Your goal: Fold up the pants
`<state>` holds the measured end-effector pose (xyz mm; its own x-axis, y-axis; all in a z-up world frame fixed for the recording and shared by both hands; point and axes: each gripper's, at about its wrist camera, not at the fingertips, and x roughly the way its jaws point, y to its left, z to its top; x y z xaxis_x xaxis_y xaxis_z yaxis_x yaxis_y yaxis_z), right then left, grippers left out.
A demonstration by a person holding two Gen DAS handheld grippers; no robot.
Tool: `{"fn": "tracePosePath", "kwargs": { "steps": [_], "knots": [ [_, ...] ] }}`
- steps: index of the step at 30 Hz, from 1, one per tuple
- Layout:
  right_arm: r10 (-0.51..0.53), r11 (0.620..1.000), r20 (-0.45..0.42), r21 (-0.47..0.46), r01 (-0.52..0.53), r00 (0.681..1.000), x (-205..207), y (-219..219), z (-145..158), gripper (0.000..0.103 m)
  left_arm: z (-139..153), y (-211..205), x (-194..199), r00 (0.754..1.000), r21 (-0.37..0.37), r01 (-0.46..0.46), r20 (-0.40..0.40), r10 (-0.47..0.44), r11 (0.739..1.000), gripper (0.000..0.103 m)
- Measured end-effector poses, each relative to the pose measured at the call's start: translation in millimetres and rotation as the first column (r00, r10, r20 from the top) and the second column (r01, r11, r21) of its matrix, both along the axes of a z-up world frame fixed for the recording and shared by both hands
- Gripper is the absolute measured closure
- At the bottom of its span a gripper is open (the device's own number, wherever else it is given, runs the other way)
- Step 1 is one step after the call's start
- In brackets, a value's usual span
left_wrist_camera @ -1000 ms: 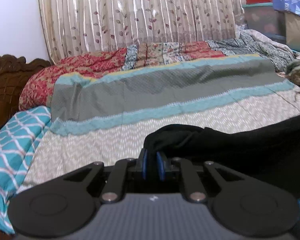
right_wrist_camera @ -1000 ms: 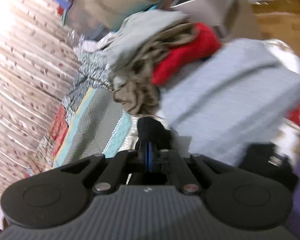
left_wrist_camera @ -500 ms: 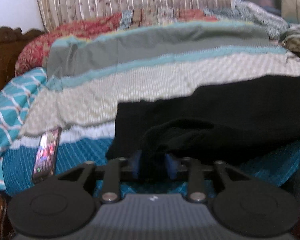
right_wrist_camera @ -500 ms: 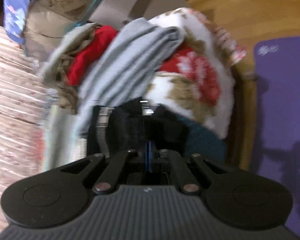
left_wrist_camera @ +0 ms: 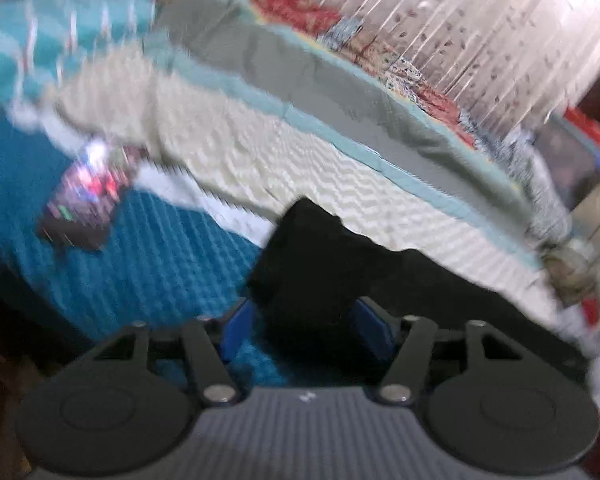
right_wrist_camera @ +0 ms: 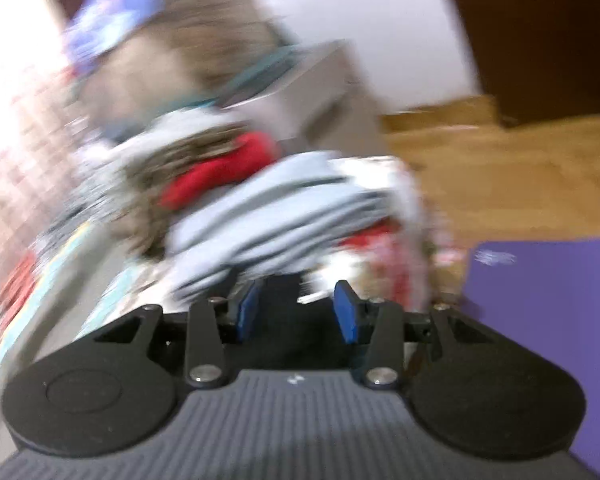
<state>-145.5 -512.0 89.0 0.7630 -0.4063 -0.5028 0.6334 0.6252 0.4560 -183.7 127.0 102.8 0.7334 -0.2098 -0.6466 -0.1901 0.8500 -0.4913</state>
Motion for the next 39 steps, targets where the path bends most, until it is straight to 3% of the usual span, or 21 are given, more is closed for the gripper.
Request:
{"fn": "tracePosePath", "kwargs": {
  "steps": [2, 5, 6, 9, 11, 12, 13, 15, 17, 18, 19, 22, 24, 27, 30, 32, 33, 35, 36, 37, 39],
  "knots": [
    [0.211, 0.977, -0.014, -0.019, -0.212, 0.977, 25, 41, 3, 0.057, -14, 1, 11, 0.999, -0.099, 0.020, -0.032, -0.023, 0.995, 0.041],
    [0.518, 0.855, -0.053, -0.012, -0.519, 0.854, 62, 120, 0, 0.057, -34, -7, 27, 0.995, -0.218, 0.051, -0.078, -0.069, 0.975, 0.025],
    [0.611, 0.791, -0.057, 0.002, -0.611, 0.790, 73, 150, -2, 0.057, -40, -10, 31, 0.994, -0.248, 0.054, -0.082, -0.077, 0.967, 0.011],
    [0.832, 0.552, -0.084, 0.020, -0.834, 0.549, 97, 244, -5, 0.057, -50, -15, 41, 0.993, -0.289, 0.056, -0.084, -0.083, 0.956, 0.009],
    [0.926, 0.365, -0.113, 0.030, -0.931, 0.359, 108, 312, -7, 0.057, -55, -14, 47, 0.994, -0.298, 0.040, -0.084, -0.068, 0.954, 0.018],
    [0.956, 0.274, -0.121, 0.042, -0.961, 0.267, 110, 343, -9, 0.058, -56, -13, 49, 0.995, -0.298, 0.033, -0.082, -0.061, 0.954, 0.038],
    [0.974, 0.194, -0.127, 0.054, -0.980, 0.185, 113, 370, -10, 0.059, -58, -12, 52, 0.995, -0.290, 0.031, -0.083, -0.058, 0.956, 0.065],
    [0.989, 0.047, -0.144, 0.082, -0.996, 0.034, 115, 422, -17, 0.061, -59, -10, 53, 0.994, -0.289, 0.043, -0.080, -0.069, 0.956, 0.091],
    [0.980, -0.074, -0.174, 0.110, -0.991, -0.092, 114, 465, -24, 0.072, -47, -11, 49, 0.996, -0.260, 0.075, -0.018, -0.083, 0.963, 0.091],
    [0.969, -0.128, -0.196, 0.117, -0.985, -0.149, 106, 482, -28, 0.076, -37, -16, 46, 0.994, -0.205, 0.108, 0.031, -0.104, 0.973, 0.091],
    [0.961, -0.160, -0.210, 0.111, -0.981, -0.181, 98, 493, -30, 0.076, -26, -22, 43, 0.989, -0.137, 0.137, 0.072, -0.128, 0.981, 0.091],
    [0.955, -0.188, -0.215, 0.099, -0.977, -0.205, 84, 501, -32, 0.076, 2, -46, 35, 0.955, 0.089, 0.211, 0.193, -0.225, 0.973, 0.091],
    [0.957, -0.171, -0.218, 0.109, -0.979, -0.191, 88, 505, -36, 0.076, 9, -50, 31, 0.938, 0.139, 0.221, 0.239, -0.250, 0.965, 0.091],
    [0.956, -0.150, -0.229, 0.155, -0.976, -0.183, 99, 514, -49, 0.076, 0, -35, 31, 0.959, 0.155, 0.145, 0.222, -0.177, 0.977, 0.087],
    [0.944, -0.139, -0.277, 0.161, -0.977, -0.180, 101, 530, -67, 0.075, -39, -4, 43, 0.999, 0.107, 0.024, 0.040, -0.029, 0.994, 0.091],
    [0.945, -0.143, -0.271, 0.155, -0.978, -0.181, 98, 525, -59, 0.074, -55, 15, 38, 0.999, 0.035, -0.032, -0.019, 0.033, 0.999, 0.090],
    [0.949, -0.144, -0.259, 0.158, -0.977, -0.182, 98, 523, -56, 0.073, -56, 22, 32, 0.999, -0.004, -0.047, -0.013, 0.047, 0.999, 0.084],
    [0.961, -0.126, -0.223, 0.174, -0.977, -0.164, 100, 516, -50, 0.072, -52, 33, 21, 0.998, -0.074, -0.062, 0.006, 0.062, 0.995, 0.061],
    [0.966, -0.115, -0.207, 0.188, -0.975, -0.154, 101, 511, -48, 0.072, -49, 36, 17, 0.997, -0.094, -0.075, 0.013, 0.076, 0.993, 0.040],
    [0.971, -0.106, -0.192, 0.199, -0.974, -0.145, 102, 508, -47, 0.072, -47, 39, 13, 0.996, -0.112, -0.081, 0.021, 0.084, 0.990, 0.028],
    [0.976, -0.096, -0.175, 0.196, -0.976, -0.132, 100, 504, -43, 0.070, -44, 38, 14, 0.998, -0.164, -0.052, 0.025, 0.057, 0.985, 0.018]
  ]
}}
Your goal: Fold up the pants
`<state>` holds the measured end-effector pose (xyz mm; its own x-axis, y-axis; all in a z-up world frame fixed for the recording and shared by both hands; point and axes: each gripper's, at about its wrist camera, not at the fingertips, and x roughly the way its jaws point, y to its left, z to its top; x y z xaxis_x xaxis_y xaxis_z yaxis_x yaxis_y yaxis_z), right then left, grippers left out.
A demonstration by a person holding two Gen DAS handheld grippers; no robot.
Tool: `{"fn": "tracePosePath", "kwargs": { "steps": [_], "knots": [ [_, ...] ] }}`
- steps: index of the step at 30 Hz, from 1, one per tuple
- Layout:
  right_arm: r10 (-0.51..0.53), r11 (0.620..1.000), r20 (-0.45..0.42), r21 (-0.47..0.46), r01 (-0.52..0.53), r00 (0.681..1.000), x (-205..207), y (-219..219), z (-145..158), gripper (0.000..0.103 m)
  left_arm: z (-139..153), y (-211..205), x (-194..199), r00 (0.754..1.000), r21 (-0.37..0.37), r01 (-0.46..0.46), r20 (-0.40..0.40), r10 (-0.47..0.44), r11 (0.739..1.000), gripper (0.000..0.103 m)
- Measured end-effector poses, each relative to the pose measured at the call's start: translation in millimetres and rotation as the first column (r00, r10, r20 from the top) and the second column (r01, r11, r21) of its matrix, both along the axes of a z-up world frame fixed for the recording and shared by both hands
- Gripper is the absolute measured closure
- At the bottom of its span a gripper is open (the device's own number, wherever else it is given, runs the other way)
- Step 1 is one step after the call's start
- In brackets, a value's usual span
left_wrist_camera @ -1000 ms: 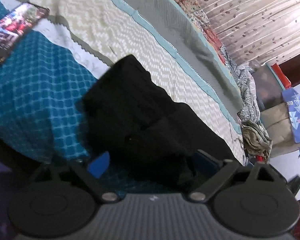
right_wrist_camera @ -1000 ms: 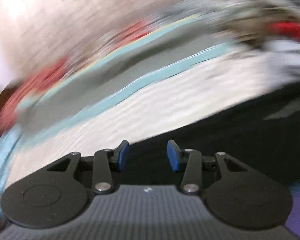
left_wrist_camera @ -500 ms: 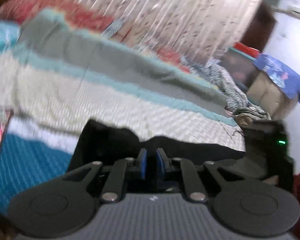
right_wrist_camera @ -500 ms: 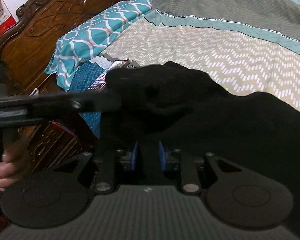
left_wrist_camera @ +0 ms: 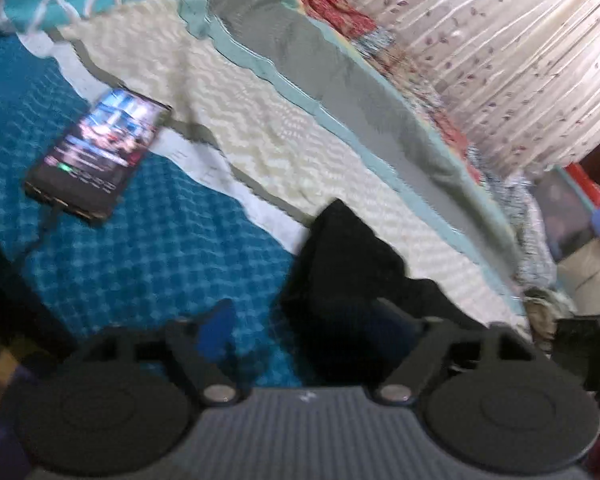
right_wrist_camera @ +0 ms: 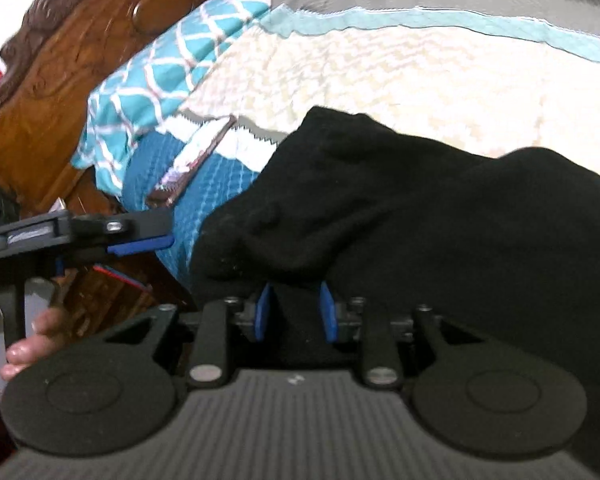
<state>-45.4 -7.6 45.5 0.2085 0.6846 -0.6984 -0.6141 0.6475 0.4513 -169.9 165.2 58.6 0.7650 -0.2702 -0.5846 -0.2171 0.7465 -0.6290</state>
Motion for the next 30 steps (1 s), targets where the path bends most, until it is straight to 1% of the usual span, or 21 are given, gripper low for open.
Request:
{"fn": "tracePosePath", "kwargs": {
  "steps": [3, 5, 6, 7, 8, 9, 10, 13, 16, 17, 18, 19, 20, 21, 22, 23, 24, 25, 26, 28, 30],
  "knots": [
    [-0.015, 1.000, 0.018, 0.005, 0.015, 1.000, -2, -2, 2, 0.070, -3, -8, 12, 0.998, -0.089, 0.068, 0.004, -0.068, 0.994, 0.008],
    [-0.020, 1.000, 0.016, 0.006, 0.020, 1.000, -3, -4, 2, 0.070, -9, -20, 33, 0.995, -0.095, 0.095, -0.002, -0.095, 0.991, 0.010],
    [-0.020, 1.000, 0.011, 0.003, 0.020, 1.000, -3, -3, 1, 0.070, -10, -26, 41, 0.994, -0.086, 0.108, -0.008, -0.109, 0.990, 0.019],
    [-0.018, 1.000, 0.006, -0.004, 0.019, 1.000, -3, -2, 0, 0.070, -11, -31, 48, 0.993, -0.064, 0.119, -0.014, -0.121, 0.991, 0.044],
    [-0.016, 1.000, 0.006, -0.012, 0.016, 1.000, -4, -4, 0, 0.070, -11, -38, 55, 0.991, -0.012, 0.133, -0.023, -0.133, 0.991, 0.063],
    [-0.015, 1.000, 0.008, -0.019, 0.015, 1.000, -4, -3, 0, 0.070, -9, -44, 60, 0.988, 0.031, 0.152, -0.035, -0.151, 0.988, 0.071],
    [-0.017, 1.000, 0.015, -0.023, 0.017, 1.000, -5, -3, 2, 0.070, -6, -46, 63, 0.987, 0.055, 0.158, -0.028, -0.156, 0.986, 0.077],
    [-0.031, 0.999, 0.063, 0.018, 0.030, 0.998, -6, -6, 19, 0.070, 24, -44, 55, 0.979, 0.121, 0.154, 0.116, -0.168, 0.981, 0.079],
    [-0.061, 0.994, 0.167, 0.100, 0.045, 0.984, -11, -6, 45, 0.068, 48, -39, 40, 0.950, 0.190, 0.105, 0.272, -0.155, 0.976, 0.079],
    [-0.072, 0.992, 0.198, 0.115, 0.050, 0.977, -13, -4, 49, 0.063, 48, -36, 36, 0.943, 0.202, 0.081, 0.301, -0.141, 0.976, 0.079],
    [-0.084, 0.991, 0.225, 0.124, 0.057, 0.971, -14, -1, 51, 0.055, 44, -33, 33, 0.943, 0.219, 0.060, 0.308, -0.127, 0.974, 0.079],
    [-0.086, 0.991, 0.240, 0.116, 0.059, 0.967, -15, 4, 48, 0.051, 35, -31, 32, 0.948, 0.251, 0.038, 0.297, -0.115, 0.967, 0.078],
    [-0.076, 0.994, 0.241, 0.090, 0.055, 0.968, -15, 10, 41, 0.045, 20, -30, 34, 0.962, 0.288, 0.019, 0.256, -0.097, 0.957, 0.078],
    [-0.052, 0.998, 0.221, 0.043, 0.044, 0.974, -13, 19, 28, 0.045, 2, -30, 38, 0.980, 0.298, 0.021, 0.185, -0.080, 0.954, 0.078],
    [-0.022, 1.000, 0.188, -0.009, 0.024, 0.982, -10, 27, 12, 0.045, -17, -29, 42, 0.992, 0.280, 0.036, 0.105, -0.068, 0.959, 0.078],
    [0.005, 0.997, 0.142, -0.074, 0.006, 0.990, -5, 33, -8, 0.046, -33, -29, 43, 0.997, 0.259, 0.041, 0.055, -0.057, 0.965, 0.078],
    [0.011, 0.993, 0.122, -0.117, 0.003, 0.993, -3, 35, -22, 0.046, -40, -29, 38, 0.997, 0.253, 0.034, 0.055, -0.050, 0.967, 0.075],
    [0.013, 0.994, 0.154, -0.113, 0.005, 0.988, -7, 34, -25, 0.046, -40, -31, 32, 0.997, 0.261, 0.021, 0.072, -0.041, 0.965, 0.074],
    [0.028, 0.994, 0.182, -0.112, -0.007, 0.983, -11, 34, -20, 0.046, -36, -32, 28, 0.996, 0.270, 0.017, 0.077, -0.039, 0.963, 0.074],
    [0.054, 0.992, 0.205, -0.119, -0.030, 0.977, -13, 37, -7, 0.046, -30, -29, 25, 0.998, 0.261, 0.014, 0.063, -0.031, 0.965, 0.068],
    [0.048, 0.997, 0.221, -0.075, -0.033, 0.974, -12, 31, 5, 0.046, -23, -22, 23, 0.998, 0.232, 0.016, 0.056, -0.030, 0.973, 0.067]
  ]
}}
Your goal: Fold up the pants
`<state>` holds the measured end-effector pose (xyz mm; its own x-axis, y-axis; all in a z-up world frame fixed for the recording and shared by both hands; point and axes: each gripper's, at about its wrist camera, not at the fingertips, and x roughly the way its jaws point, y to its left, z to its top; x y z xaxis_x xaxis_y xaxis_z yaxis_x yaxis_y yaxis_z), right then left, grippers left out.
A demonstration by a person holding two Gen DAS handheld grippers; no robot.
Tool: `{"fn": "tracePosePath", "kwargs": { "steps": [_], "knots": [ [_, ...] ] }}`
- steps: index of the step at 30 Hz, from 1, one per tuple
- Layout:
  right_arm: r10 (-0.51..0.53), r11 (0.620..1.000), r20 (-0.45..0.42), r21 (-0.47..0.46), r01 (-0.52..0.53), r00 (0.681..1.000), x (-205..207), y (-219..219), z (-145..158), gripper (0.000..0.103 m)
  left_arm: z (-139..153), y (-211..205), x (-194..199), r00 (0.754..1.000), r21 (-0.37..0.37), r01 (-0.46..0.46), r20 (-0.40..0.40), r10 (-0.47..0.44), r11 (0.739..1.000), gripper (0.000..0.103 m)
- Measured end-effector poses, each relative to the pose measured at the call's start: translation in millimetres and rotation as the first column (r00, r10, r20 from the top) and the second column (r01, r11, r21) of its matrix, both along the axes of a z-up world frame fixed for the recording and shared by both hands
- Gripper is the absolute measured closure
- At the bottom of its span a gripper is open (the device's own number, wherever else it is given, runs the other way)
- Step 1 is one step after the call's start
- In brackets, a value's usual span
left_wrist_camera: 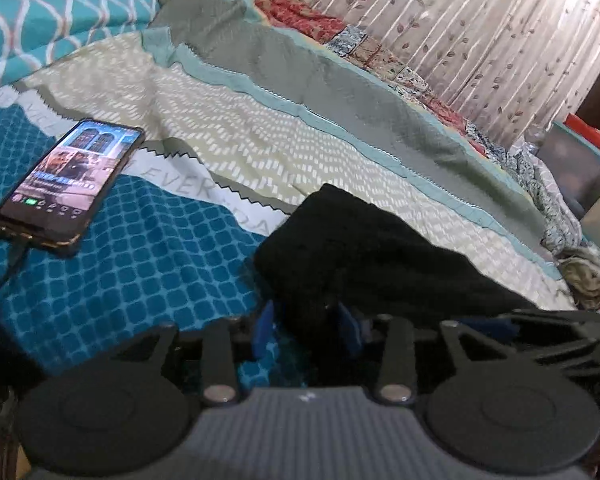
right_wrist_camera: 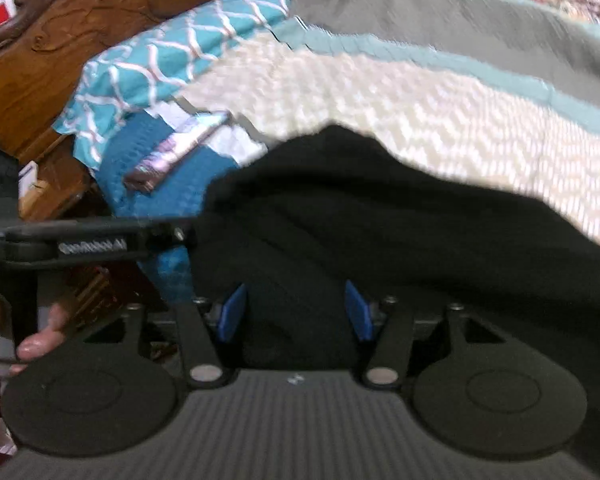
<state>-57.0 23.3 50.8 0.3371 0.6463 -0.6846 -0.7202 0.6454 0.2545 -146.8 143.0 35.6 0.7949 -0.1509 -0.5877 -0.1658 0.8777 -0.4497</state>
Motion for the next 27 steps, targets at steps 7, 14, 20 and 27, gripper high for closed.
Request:
{"fn": "tracePosePath", "kwargs": {
  "steps": [7, 14, 20, 27],
  "knots": [
    [-0.070, 0.994, -0.058, 0.085, 0.075, 0.996, 9, -17, 7, 0.046, 39, 30, -12, 0.989, -0.068, -0.097, 0.103, 0.103, 0.993, 0.049],
    [-0.047, 0.996, -0.177, 0.061, 0.058, 0.983, 6, -25, -2, 0.045, 12, 27, 56, 0.995, -0.103, 0.077, -0.052, -0.083, 0.992, 0.000],
    [-0.024, 0.992, -0.060, -0.127, 0.016, 0.998, -9, -8, -20, 0.043, -2, -6, 78, 0.985, -0.095, 0.125, -0.106, -0.135, 0.988, 0.068],
    [-0.024, 0.995, 0.240, -0.086, 0.046, 0.970, -31, 2, 4, 0.057, 55, -12, 20, 0.986, -0.011, 0.030, 0.162, -0.028, 0.999, 0.085]
  ]
}}
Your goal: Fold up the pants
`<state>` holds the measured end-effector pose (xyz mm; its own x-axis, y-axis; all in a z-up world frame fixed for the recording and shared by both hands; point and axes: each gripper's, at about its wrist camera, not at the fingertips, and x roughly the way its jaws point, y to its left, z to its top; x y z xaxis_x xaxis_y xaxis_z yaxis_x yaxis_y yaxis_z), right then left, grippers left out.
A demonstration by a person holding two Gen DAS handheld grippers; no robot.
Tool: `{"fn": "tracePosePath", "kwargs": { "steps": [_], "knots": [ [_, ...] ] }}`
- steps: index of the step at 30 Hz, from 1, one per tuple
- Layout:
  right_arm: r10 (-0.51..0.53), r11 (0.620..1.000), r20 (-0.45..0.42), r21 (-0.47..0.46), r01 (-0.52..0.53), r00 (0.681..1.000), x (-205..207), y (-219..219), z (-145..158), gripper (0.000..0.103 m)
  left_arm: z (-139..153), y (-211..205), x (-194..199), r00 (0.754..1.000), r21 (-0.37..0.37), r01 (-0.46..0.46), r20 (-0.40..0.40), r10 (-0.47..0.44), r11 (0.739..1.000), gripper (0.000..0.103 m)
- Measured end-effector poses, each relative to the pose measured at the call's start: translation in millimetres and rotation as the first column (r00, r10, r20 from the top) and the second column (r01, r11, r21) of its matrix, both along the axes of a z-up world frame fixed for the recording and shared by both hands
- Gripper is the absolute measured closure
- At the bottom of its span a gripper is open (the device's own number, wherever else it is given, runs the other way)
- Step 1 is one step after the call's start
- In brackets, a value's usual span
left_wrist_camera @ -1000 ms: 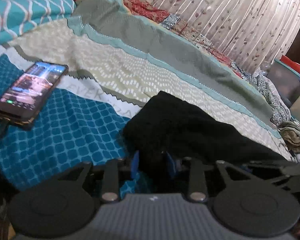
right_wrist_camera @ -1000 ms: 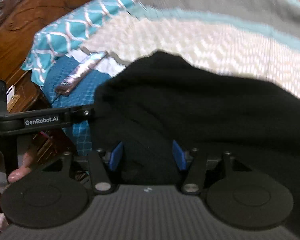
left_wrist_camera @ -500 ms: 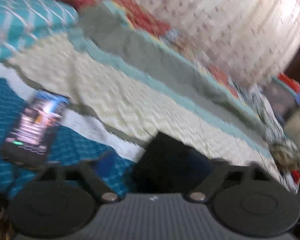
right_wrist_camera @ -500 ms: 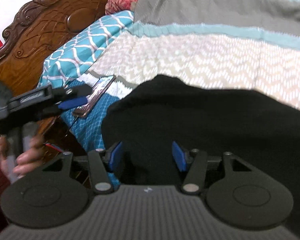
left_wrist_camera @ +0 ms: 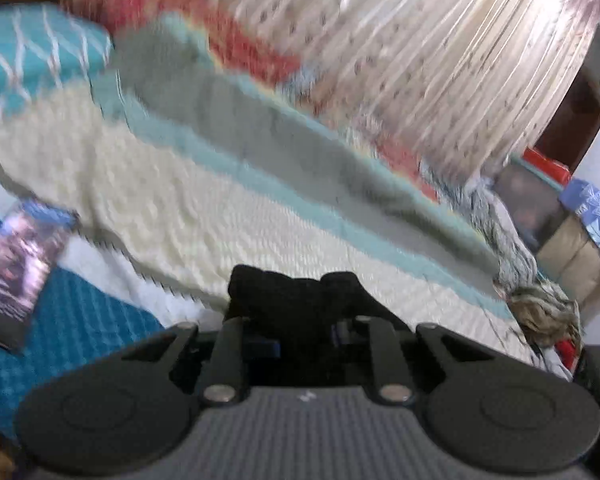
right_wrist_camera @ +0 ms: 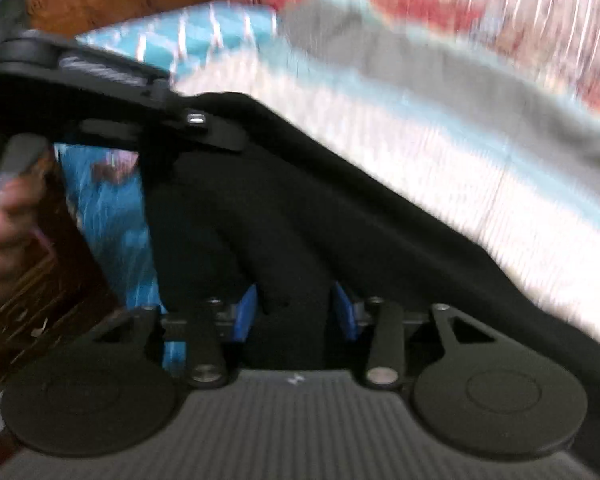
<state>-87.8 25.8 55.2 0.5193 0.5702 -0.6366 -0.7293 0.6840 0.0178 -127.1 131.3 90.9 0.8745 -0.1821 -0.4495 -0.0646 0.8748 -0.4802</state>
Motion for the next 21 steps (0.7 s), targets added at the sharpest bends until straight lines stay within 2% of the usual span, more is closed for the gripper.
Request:
{"fn": "tracePosePath", "kwargs": {
  "steps": [1, 2, 4, 5, 6, 7, 8, 9, 10, 13, 16, 19, 21],
  "knots": [
    [0.005, 1.000, -0.025, 0.008, -0.005, 1.000, 3, 2, -3, 0.057, -4, -1, 0, 1.000, 0.019, -0.018, -0.014, 0.019, 1.000, 0.084],
    [0.011, 1.000, -0.066, -0.016, -0.012, 0.998, 7, 7, -11, 0.057, -14, -2, 6, 0.998, 0.039, -0.027, -0.059, 0.030, 0.999, 0.084],
    [0.019, 0.996, -0.128, -0.089, -0.031, 0.992, 15, 17, -38, 0.054, -47, -1, 24, 0.979, 0.070, -0.044, -0.195, 0.057, 0.997, 0.080],
    [0.014, 0.997, -0.121, -0.071, -0.023, 0.993, 16, 15, -42, 0.051, -63, 2, 32, 0.958, 0.060, -0.059, -0.278, 0.073, 0.997, 0.076],
    [0.007, 0.999, -0.143, -0.052, -0.015, 0.990, 18, 11, -40, 0.051, -69, 7, 30, 0.955, 0.021, -0.082, -0.284, 0.084, 0.996, 0.074],
    [0.004, 0.999, -0.166, -0.040, -0.011, 0.986, 21, 8, -36, 0.051, -64, 12, 26, 0.960, -0.027, -0.094, -0.268, 0.083, 0.995, 0.066],
    [0.007, 1.000, -0.186, -0.025, -0.011, 0.982, 22, 3, -30, 0.048, -58, 16, 21, 0.961, -0.044, -0.096, -0.264, 0.081, 0.994, 0.059],
    [0.007, 1.000, -0.202, -0.008, -0.009, 0.979, 24, -2, -26, 0.046, -50, 19, 16, 0.962, -0.037, -0.113, -0.254, 0.099, 0.993, 0.043],
    [0.005, 1.000, -0.216, 0.015, -0.002, 0.976, 24, -10, -20, 0.046, -45, 22, 9, 0.964, -0.021, -0.133, -0.235, 0.124, 0.991, 0.038],
    [-0.011, 0.995, -0.240, 0.092, 0.034, 0.971, 22, -44, -8, 0.045, -24, 37, -7, 0.963, 0.003, -0.188, -0.195, 0.185, 0.982, 0.038],
    [-0.101, 0.983, -0.213, 0.128, 0.130, 0.972, 20, -80, 3, 0.045, -3, 46, -11, 0.961, 0.013, -0.220, -0.167, 0.219, 0.975, 0.039],
    [-0.237, 0.948, -0.192, 0.171, 0.270, 0.952, 18, -134, 14, 0.045, 20, 31, -2, 0.976, 0.018, -0.184, -0.118, 0.185, 0.983, 0.039],
    [-0.352, 0.900, -0.199, 0.195, 0.389, 0.914, 14, -177, 18, 0.045, 30, 10, 11, 0.989, 0.037, -0.112, -0.098, 0.115, 0.993, 0.039]
  ]
}}
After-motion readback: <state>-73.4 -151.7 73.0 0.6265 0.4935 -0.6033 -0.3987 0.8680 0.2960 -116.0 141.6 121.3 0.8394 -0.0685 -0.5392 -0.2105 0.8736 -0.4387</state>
